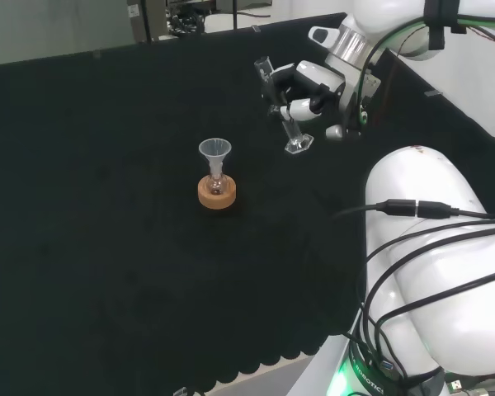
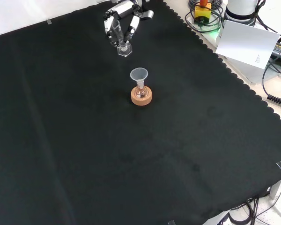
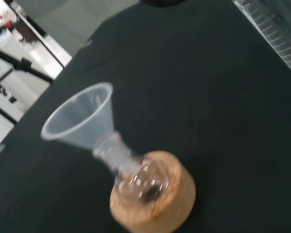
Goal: Pour the water from the graduated cylinder into the round-bottom flask.
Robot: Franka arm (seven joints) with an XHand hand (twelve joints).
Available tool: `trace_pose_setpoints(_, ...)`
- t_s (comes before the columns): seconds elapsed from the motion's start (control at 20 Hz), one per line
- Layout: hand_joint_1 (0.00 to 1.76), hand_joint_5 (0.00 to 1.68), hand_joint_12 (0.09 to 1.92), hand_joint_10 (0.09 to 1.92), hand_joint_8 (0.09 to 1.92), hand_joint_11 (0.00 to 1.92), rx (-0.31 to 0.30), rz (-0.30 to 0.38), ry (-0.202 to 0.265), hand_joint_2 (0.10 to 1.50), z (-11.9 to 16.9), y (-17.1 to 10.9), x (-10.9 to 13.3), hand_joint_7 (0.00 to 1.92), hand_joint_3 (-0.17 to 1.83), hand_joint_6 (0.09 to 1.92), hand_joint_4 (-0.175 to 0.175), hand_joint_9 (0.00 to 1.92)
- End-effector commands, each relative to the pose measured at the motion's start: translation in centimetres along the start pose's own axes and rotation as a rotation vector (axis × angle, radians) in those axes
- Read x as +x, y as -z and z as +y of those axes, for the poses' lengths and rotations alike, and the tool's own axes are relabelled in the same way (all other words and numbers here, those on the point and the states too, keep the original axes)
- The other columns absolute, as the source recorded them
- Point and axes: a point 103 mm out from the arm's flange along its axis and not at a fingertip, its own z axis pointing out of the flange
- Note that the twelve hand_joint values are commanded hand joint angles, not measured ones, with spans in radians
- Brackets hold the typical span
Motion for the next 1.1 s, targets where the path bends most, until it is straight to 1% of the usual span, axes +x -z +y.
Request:
trace_pose_setpoints(0.05, 1.26, 0.93, 0.80, 0.18, 1.06, 1.20, 0.099, -0.070, -0.016, 1.13, -2.6, -1.0, 1.5, 0.97, 0.00, 1.06, -0.175, 1.41)
trace_pose_setpoints(0.15, 1.26, 0.93, 0.80, 0.18, 1.06, 1.20, 0.135, -0.108, -0.017, 1.13, -3.1, -1.2, 1.5, 0.97, 0.00, 1.06, -0.175, 1.41)
trace_pose_setpoints(0.25, 1.26, 0.93, 0.80, 0.18, 1.06, 1.20, 0.164, -0.128, -0.020, 1.13, -3.5, -1.2, 1.4, 0.97, 0.00, 1.06, -0.175, 1.42)
trace_pose_setpoints(0.45, 1.26, 0.93, 0.80, 0.17, 1.06, 1.20, 0.232, -0.202, -0.019, 1.13, -3.9, -1.2, 1.7, 0.97, 0.00, 1.06, -0.175, 1.42)
trace_pose_setpoints(0.55, 1.26, 0.93, 0.80, 0.17, 1.06, 1.20, 0.256, -0.221, -0.020, 1.13, -3.9, -1.2, 1.8, 0.97, 0.00, 1.06, -0.175, 1.42)
trace_pose_setpoints(0.7, 1.26, 0.93, 0.79, 0.17, 1.06, 1.20, 0.305, -0.258, -0.020, 1.13, -3.8, -1.4, 2.3, 0.97, 0.00, 1.06, -0.175, 1.42)
trace_pose_setpoints(0.9, 1.26, 0.93, 0.79, 0.17, 1.06, 1.21, 0.368, -0.290, -0.026, 1.13, -3.8, -1.7, 2.6, 0.97, 0.00, 1.06, -0.175, 1.42)
trace_pose_setpoints(1.1, 1.26, 0.93, 0.79, 0.16, 1.06, 1.21, 0.433, -0.320, -0.049, 1.13, -3.5, -1.8, 2.7, 0.97, 0.00, 1.06, -0.175, 1.42)
